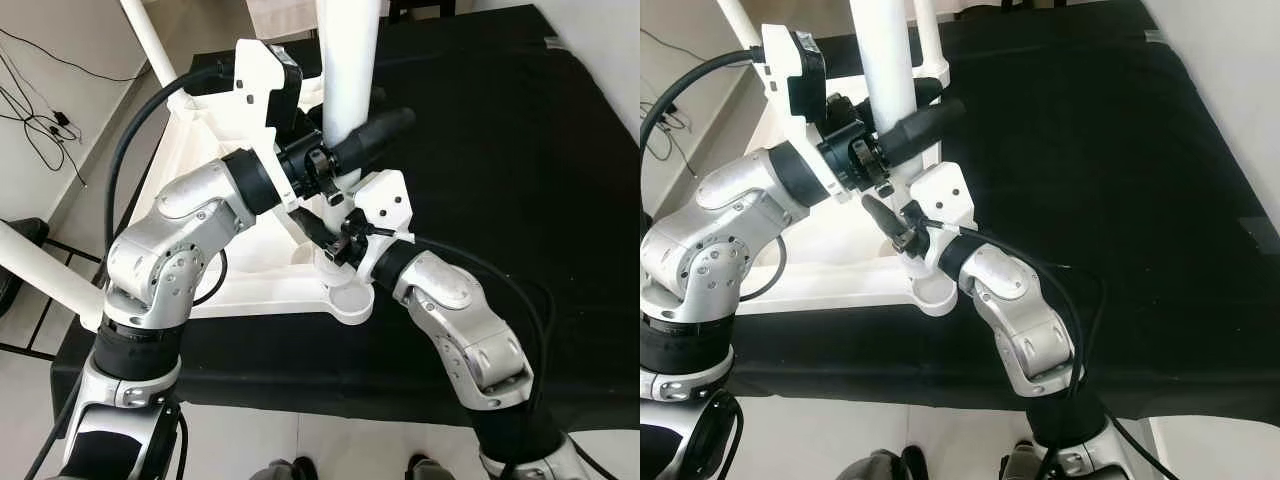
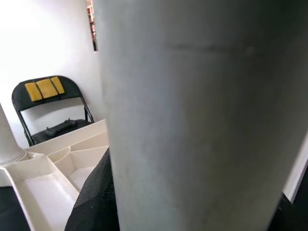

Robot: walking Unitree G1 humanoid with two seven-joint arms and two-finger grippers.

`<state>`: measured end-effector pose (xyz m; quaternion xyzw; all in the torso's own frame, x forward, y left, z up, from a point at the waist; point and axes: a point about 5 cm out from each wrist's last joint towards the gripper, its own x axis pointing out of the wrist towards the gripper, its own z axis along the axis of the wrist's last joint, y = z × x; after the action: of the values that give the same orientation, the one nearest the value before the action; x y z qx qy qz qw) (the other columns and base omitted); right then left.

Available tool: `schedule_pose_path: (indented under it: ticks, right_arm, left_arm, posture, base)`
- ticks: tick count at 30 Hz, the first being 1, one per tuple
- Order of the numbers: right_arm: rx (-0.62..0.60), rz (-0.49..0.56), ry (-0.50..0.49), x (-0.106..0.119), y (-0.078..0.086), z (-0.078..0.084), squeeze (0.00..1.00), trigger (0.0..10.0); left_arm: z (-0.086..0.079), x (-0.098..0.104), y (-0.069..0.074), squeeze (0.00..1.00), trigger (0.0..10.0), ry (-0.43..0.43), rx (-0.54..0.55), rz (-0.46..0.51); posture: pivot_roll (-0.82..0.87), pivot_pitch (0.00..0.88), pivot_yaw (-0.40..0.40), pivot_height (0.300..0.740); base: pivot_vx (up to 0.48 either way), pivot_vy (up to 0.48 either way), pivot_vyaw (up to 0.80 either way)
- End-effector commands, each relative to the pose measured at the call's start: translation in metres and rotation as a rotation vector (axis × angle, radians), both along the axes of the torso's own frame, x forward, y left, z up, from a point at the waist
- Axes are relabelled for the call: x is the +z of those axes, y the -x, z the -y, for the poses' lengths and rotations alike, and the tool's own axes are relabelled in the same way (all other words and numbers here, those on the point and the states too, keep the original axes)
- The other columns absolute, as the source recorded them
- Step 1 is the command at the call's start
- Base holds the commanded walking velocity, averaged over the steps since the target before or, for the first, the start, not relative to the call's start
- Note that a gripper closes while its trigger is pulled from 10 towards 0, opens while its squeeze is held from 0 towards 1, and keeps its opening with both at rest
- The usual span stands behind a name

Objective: Building children table

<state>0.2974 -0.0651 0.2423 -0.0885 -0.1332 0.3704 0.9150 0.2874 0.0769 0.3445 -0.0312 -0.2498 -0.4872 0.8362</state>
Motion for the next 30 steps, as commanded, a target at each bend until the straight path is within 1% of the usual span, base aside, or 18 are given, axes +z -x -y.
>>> schedule_pose_path:
  ticks: [1, 3, 6, 7, 8, 9, 12, 15, 18, 19, 20, 21, 25, 26, 27, 28, 29, 30]
  right_arm:
    - [0.117, 0.041, 0.048, -0.002, 0.011, -0.019, 0.00, 10.0]
    - [0.114, 0.059, 0.069, -0.001, 0.009, -0.018, 0.00, 10.0]
    - [0.101, 0.069, 0.092, 0.005, -0.003, -0.016, 0.00, 10.0]
    - [0.130, 0.028, 0.064, 0.010, -0.007, -0.014, 1.00, 10.0]
    - [0.130, 0.028, 0.064, 0.010, -0.007, -0.014, 1.00, 10.0]
    - [0.202, -0.038, 0.041, 0.016, -0.011, -0.012, 1.00, 10.0]
    - [0.230, -0.056, 0.046, 0.018, -0.012, -0.012, 1.00, 10.0]
    - [0.362, -0.119, 0.057, 0.026, -0.018, -0.011, 1.00, 10.0]
    - [0.428, -0.140, 0.084, 0.026, -0.017, -0.012, 0.94, 10.0]
    - [0.498, -0.174, 0.130, 0.023, -0.014, -0.014, 0.15, 10.0]
    - [0.498, -0.174, 0.130, 0.023, -0.014, -0.014, 0.15, 10.0]
    - [0.545, -0.211, 0.181, 0.019, -0.010, -0.016, 0.00, 10.0]
    - [0.608, -0.296, 0.190, 0.015, -0.006, -0.023, 0.00, 10.0]
    - [0.633, -0.311, 0.166, 0.016, -0.004, -0.026, 0.00, 9.1]
    - [0.633, -0.311, 0.166, 0.016, -0.004, -0.026, 0.00, 9.1]
    - [0.656, -0.320, 0.141, 0.017, -0.003, -0.029, 0.00, 4.9]
    - [0.656, -0.320, 0.141, 0.017, -0.003, -0.029, 0.00, 4.9]
    - [0.677, -0.322, 0.124, 0.019, -0.002, -0.030, 0.00, 0.0]
  left_arm:
    - [-0.003, 0.002, -0.004, 0.00, 0.0, 0.015, 0.032, -0.010]
    - [-0.004, 0.003, -0.004, 0.00, 0.0, 0.016, 0.035, -0.006]
    - [-0.006, 0.009, -0.005, 0.00, 0.0, 0.021, 0.030, 0.018]
    - [-0.007, 0.010, -0.004, 0.00, 0.0, 0.018, 0.012, 0.023]
    - [-0.007, 0.010, -0.004, 0.00, 0.0, 0.018, 0.012, 0.023]
    - [-0.007, 0.012, 0.000, 0.00, 0.0, -0.003, -0.049, 0.039]
    - [-0.007, 0.012, 0.002, 0.00, 0.0, -0.015, -0.081, 0.046]
    - [-0.004, 0.012, 0.009, 0.00, 0.0, -0.019, -0.283, 0.013]
    - [-0.003, 0.009, 0.011, 0.00, 0.0, -0.042, -0.339, 0.010]
    - [-0.001, 0.007, 0.012, 0.00, 0.0, -0.061, -0.396, -0.001]
    - [-0.001, 0.007, 0.012, 0.00, 0.0, -0.061, -0.396, -0.001]
    - [0.002, 0.004, 0.014, 0.00, 0.0, -0.093, -0.438, 0.009]
    - [0.007, 0.003, 0.018, 0.00, 0.0, -0.118, -0.516, 0.027]
    - [0.009, 0.004, 0.020, 0.00, 0.0, -0.122, -0.541, 0.038]
    - [0.009, 0.004, 0.020, 0.00, 0.0, -0.122, -0.541, 0.038]
    - [0.011, 0.005, 0.021, 0.00, 0.0, -0.124, -0.562, 0.045]
    - [0.011, 0.005, 0.021, 0.00, 0.0, -0.124, -0.562, 0.045]
    - [0.013, 0.005, 0.022, 0.00, 0.0, -0.125, -0.578, 0.048]
  posture:
    - [-0.07, 0.166, 0.148, 0.740]
    - [-0.07, 0.161, 0.146, 0.740]
    - [-0.07, 0.137, 0.140, 0.740]
    - [-0.07, 0.132, 0.137, 0.740]
    - [-0.07, 0.132, 0.137, 0.740]
    - [-0.07, 0.127, 0.134, 0.740]
    - [-0.07, 0.126, 0.132, 0.740]
    - [-0.07, 0.115, 0.122, 0.740]
    - [-0.07, 0.111, 0.117, 0.740]
    - [-0.07, 0.111, 0.114, 0.740]
    - [-0.07, 0.111, 0.114, 0.740]
    - [-0.07, 0.111, 0.111, 0.740]
    - [-0.07, 0.110, 0.107, 0.740]
    - [-0.07, 0.111, 0.107, 0.740]
    - [-0.07, 0.111, 0.107, 0.740]
    - [-0.07, 0.111, 0.107, 0.740]
    - [-0.07, 0.111, 0.107, 0.740]
    - [-0.07, 0.111, 0.107, 0.740]
  base:
    - [0.000, 0.000, 0.00]
    - [0.000, 0.000, 0.00]
    - [0.000, 0.000, 0.00]
    - [0.000, 0.000, 0.00]
    - [0.000, 0.000, 0.00]
    - [0.000, 0.000, 0.00]
    - [0.000, 0.000, 0.00]
    - [0.000, 0.000, 0.00]
    - [0.000, 0.000, 0.00]
    - [0.000, 0.000, 0.00]
    - [0.000, 0.000, 0.00]
    - [0.000, 0.000, 0.00]
    - [0.000, 0.000, 0.00]
    - [0.000, 0.000, 0.00]
    - [0.000, 0.000, 0.00]
    - [0.000, 0.000, 0.00]
    - [0.000, 0.000, 0.00]
    - [0.000, 0.000, 0.00]
